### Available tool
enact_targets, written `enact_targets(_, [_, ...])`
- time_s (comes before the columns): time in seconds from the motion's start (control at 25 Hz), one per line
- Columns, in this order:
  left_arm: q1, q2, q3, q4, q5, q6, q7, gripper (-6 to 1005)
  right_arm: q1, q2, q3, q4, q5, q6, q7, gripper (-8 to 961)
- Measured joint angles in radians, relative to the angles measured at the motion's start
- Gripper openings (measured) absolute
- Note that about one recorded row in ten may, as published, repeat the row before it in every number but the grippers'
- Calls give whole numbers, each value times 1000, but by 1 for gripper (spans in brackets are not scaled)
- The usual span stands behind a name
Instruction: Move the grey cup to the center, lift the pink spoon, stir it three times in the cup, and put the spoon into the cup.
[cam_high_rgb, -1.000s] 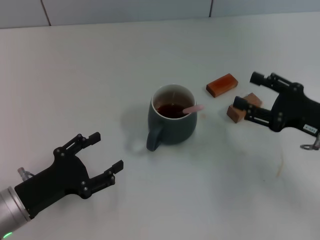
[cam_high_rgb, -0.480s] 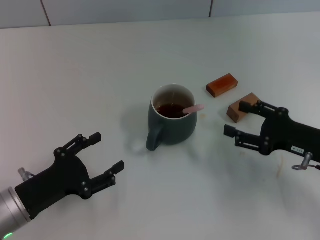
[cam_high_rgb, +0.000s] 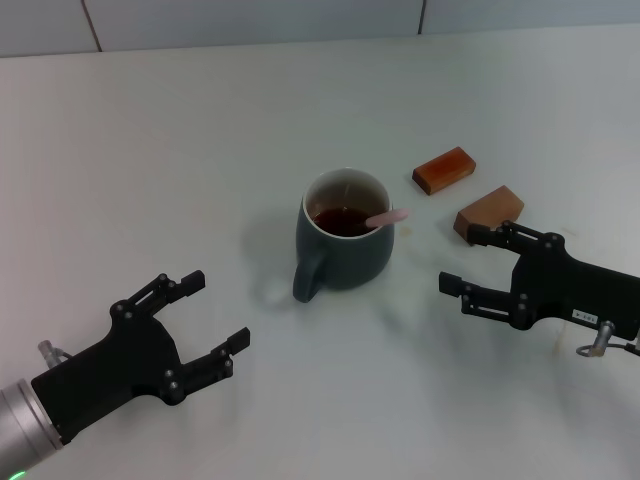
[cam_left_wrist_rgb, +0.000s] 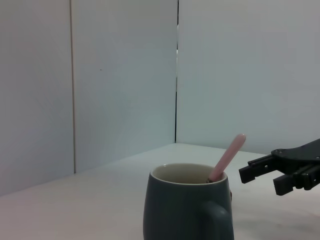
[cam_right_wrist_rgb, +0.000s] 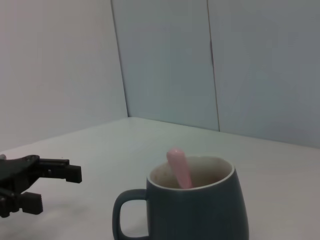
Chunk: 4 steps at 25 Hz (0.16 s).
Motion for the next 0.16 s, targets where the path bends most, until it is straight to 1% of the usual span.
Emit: enact_targets(0.16, [1, 0, 0, 0, 0, 0, 0, 844, 0, 1, 0, 0, -15, 8, 0, 784])
